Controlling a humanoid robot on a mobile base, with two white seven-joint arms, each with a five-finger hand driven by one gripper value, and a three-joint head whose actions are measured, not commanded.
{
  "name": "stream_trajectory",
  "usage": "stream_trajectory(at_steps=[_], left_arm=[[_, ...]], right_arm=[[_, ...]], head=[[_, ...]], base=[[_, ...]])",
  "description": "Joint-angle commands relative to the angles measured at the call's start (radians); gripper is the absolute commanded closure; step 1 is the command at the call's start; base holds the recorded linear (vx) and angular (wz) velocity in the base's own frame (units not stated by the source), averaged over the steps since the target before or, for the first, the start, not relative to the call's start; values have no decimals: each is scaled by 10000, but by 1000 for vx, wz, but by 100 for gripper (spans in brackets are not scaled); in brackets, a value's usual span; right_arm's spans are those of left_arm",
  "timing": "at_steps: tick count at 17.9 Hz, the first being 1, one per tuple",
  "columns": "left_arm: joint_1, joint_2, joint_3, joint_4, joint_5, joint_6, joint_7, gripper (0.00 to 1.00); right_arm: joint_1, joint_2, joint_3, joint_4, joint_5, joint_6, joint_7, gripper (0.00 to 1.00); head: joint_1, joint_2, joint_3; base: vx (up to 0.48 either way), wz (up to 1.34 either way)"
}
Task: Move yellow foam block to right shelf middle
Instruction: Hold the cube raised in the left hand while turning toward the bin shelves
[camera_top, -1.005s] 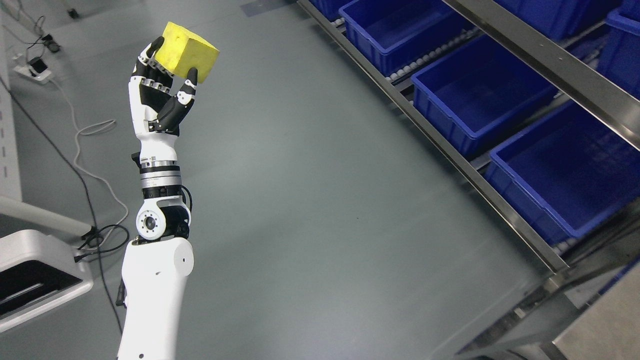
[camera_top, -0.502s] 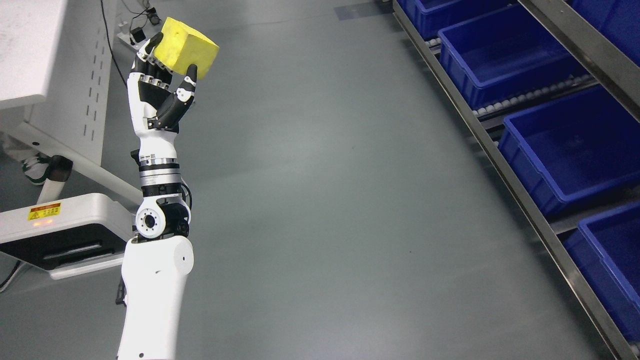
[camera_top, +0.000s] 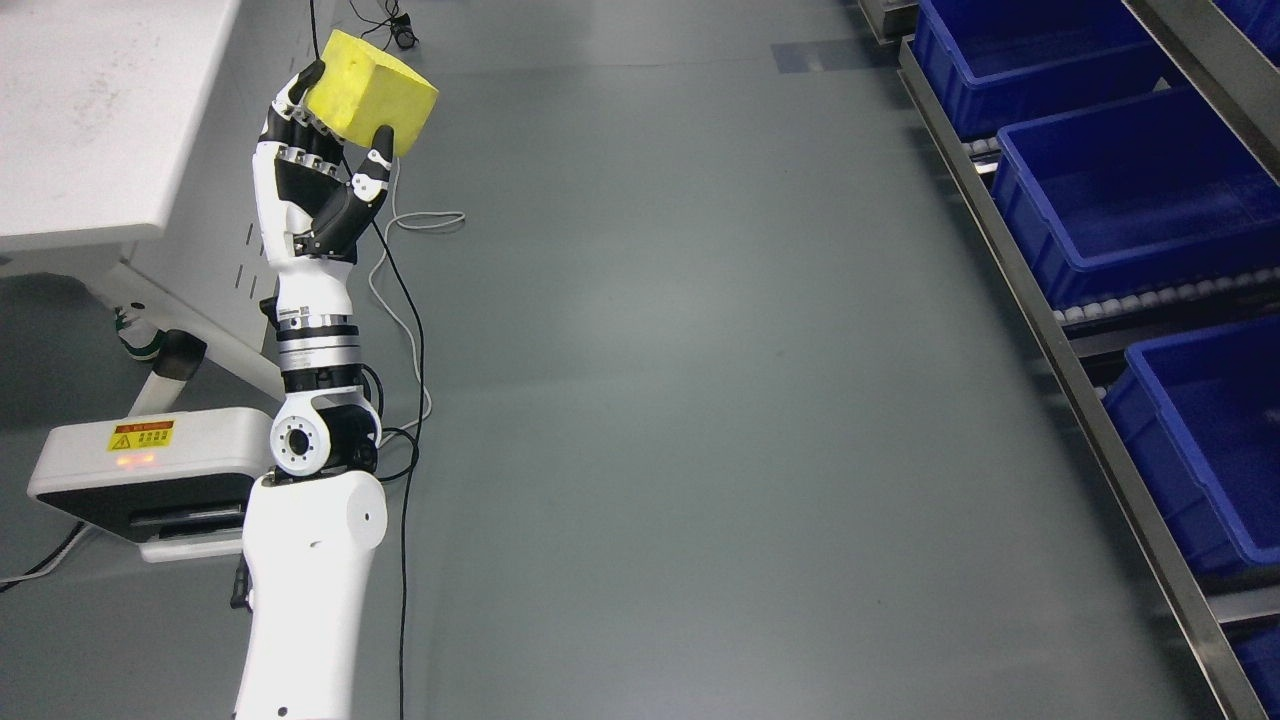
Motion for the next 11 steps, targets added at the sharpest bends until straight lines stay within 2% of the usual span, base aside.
stream_trajectory(at_steps=[1, 11], left_arm=[[33, 174, 10, -154, -1, -36, -5, 72], [17, 174, 40, -246, -1, -20, -5, 71]], right_arm=[[-30, -175, 0, -175, 0, 7, 4, 0], [-30, -175, 0, -175, 0, 7, 4, 0]], head=[[0, 0, 0], [0, 0, 0]], base=[[288, 151], [364, 86]])
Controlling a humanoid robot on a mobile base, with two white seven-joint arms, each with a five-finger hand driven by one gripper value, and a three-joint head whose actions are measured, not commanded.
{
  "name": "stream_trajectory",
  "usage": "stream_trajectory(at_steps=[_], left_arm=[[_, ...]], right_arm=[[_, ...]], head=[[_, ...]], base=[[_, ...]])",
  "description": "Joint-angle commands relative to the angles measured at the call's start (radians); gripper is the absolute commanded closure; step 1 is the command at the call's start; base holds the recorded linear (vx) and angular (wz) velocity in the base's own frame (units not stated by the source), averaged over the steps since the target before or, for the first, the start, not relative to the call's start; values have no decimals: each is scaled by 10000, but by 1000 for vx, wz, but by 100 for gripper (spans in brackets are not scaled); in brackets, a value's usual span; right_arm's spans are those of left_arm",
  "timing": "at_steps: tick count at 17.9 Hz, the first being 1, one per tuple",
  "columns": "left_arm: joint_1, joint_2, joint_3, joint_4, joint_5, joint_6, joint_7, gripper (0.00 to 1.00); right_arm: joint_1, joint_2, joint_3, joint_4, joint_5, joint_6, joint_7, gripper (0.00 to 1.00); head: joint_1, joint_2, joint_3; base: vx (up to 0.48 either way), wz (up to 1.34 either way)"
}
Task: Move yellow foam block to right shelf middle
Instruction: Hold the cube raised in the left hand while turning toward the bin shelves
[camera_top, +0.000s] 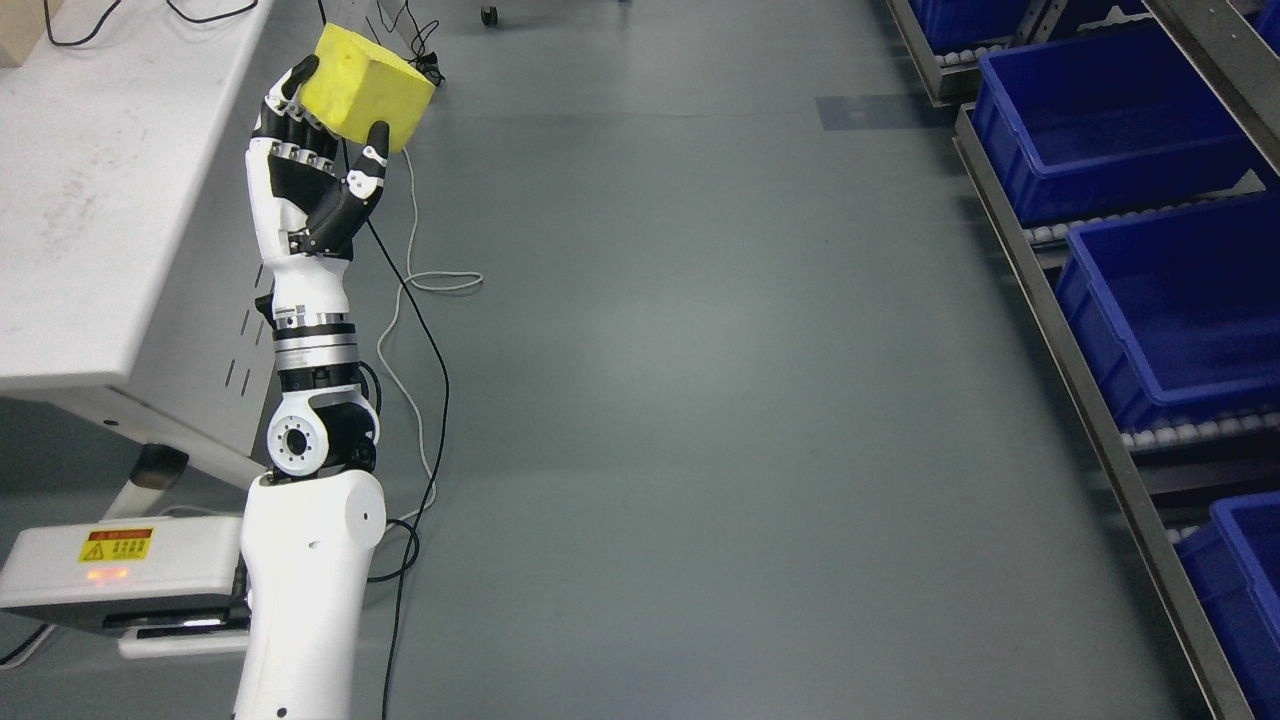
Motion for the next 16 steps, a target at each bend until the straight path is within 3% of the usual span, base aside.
stream_trajectory(at_steps=[1, 16], left_arm=[[16, 175, 24, -120, 0, 4, -2, 71], [-30, 175, -53, -120, -31, 4, -2, 71]], right_arm=[[-14, -175, 0, -174, -121, 7, 3, 0], [-14, -175, 0, -174, -121, 7, 3, 0]], head=[[0, 0, 0], [0, 0, 0]], base=[[414, 61], [376, -55]])
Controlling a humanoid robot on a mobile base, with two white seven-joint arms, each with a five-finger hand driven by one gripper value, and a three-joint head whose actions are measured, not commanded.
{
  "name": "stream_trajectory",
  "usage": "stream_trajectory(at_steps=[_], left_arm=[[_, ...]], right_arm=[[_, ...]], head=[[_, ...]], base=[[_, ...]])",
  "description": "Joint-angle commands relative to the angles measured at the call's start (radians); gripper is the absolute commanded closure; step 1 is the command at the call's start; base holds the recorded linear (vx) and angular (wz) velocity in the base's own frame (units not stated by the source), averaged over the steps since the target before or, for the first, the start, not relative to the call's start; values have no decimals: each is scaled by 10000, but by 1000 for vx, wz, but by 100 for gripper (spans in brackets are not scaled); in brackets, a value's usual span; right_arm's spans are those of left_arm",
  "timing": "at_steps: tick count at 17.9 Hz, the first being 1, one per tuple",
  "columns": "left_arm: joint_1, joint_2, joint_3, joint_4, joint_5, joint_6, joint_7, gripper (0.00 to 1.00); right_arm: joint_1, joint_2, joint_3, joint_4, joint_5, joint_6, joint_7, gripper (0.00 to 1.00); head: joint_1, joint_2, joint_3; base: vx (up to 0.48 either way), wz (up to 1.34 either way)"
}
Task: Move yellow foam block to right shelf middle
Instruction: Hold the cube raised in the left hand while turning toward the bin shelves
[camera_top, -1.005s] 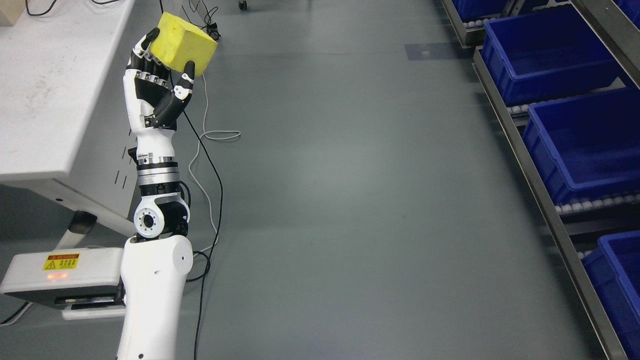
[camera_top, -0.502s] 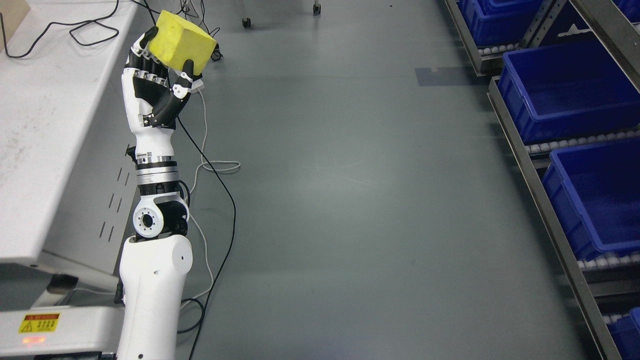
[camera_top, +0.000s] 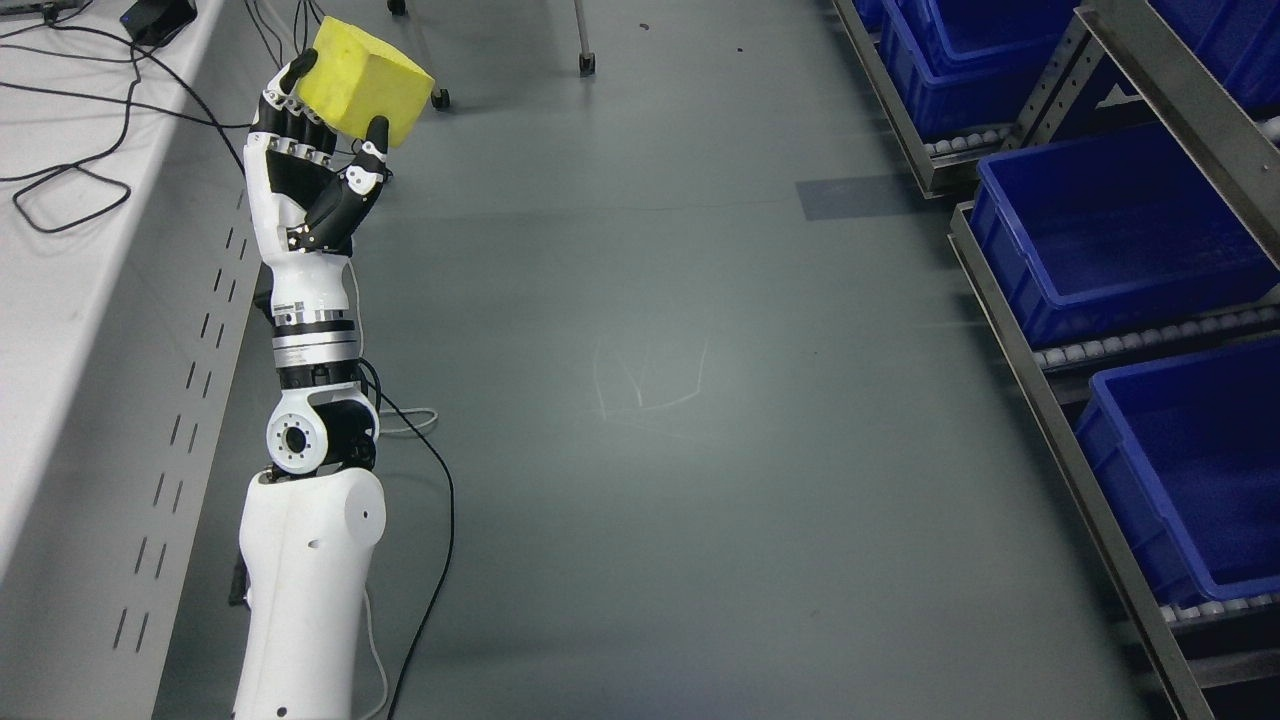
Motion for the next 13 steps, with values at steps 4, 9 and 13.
stream_trajectory(at_steps=[4, 9, 13], left_arm=[[-7, 175, -27, -23, -7, 8, -1, 71], [-7, 175, -164, -23, -7, 8, -1, 71], [-7, 175, -165, -38, -7, 8, -1, 71]], right_arm=[[-16, -175, 0, -175, -4, 9, 3, 0], [-16, -175, 0, -175, -4, 9, 3, 0], [-16, -175, 0, -175, -4, 9, 3, 0]], head=[[0, 0, 0], [0, 0, 0], [0, 0, 0]], base=[[382, -96], [403, -62], [351, -150]])
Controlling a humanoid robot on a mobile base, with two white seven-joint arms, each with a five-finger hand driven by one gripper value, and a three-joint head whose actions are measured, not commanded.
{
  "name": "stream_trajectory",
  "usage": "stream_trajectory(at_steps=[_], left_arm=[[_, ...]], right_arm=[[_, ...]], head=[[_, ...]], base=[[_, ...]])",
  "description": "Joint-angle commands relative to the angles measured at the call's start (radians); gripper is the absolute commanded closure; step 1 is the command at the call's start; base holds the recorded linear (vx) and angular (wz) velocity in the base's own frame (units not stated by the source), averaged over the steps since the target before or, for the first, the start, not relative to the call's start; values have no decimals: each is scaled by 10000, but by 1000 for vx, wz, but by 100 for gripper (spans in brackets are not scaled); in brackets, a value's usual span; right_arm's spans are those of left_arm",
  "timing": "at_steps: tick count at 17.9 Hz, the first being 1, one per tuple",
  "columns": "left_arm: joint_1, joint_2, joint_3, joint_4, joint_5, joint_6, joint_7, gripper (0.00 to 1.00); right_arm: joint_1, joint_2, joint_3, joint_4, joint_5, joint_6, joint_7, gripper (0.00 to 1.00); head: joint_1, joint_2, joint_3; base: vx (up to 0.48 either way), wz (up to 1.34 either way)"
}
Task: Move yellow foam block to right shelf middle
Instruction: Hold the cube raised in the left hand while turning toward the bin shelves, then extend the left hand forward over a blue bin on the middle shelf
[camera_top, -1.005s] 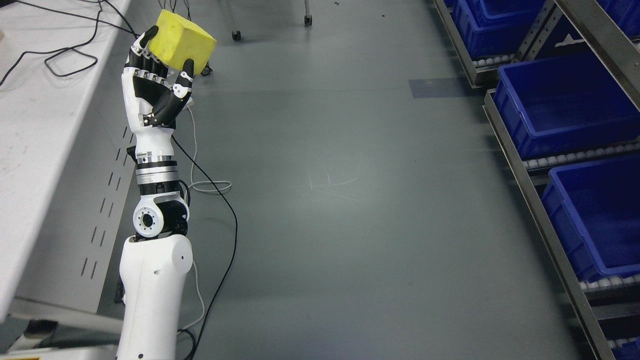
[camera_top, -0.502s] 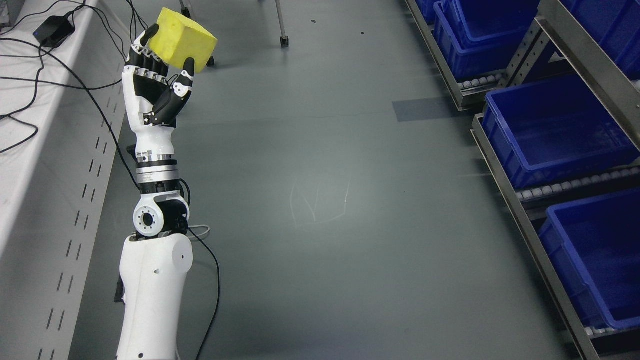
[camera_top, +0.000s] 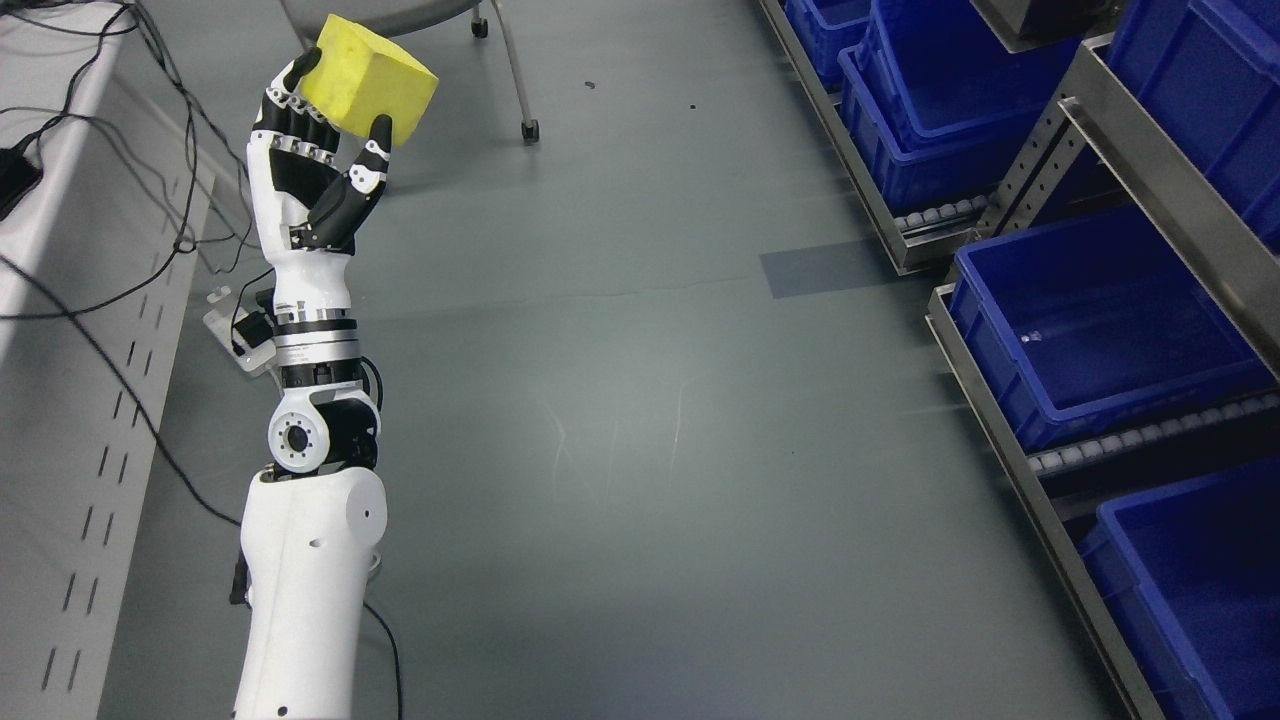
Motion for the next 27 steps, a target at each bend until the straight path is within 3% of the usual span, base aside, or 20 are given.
stream_trajectory(at_steps=[1, 13, 18, 20, 27], left_arm=[[19, 174, -93, -23, -1, 9, -1, 71], [65, 174, -109, -175, -1, -7, -31, 71], [1183, 174, -1256, -2089, -1, -297, -1685, 71], [1430, 174, -1732, -2582, -1, -862, -2055, 70], [299, 174, -1780, -3367, -1, -744, -2072, 69]], right_arm=[[-12, -175, 0, -174, 0, 52, 3, 0], [-28, -175, 0, -174, 0, 52, 3, 0], [-12, -175, 0, -174, 0, 52, 3, 0], [-12, -175, 0, -174, 0, 52, 3, 0], [-12, -175, 0, -174, 0, 52, 3, 0]], head=[[0, 0, 0], [0, 0, 0], [0, 0, 0], [0, 0, 0], [0, 1, 0]], base=[[345, -326], [226, -709], [155, -943], [138, -888], [106, -619]])
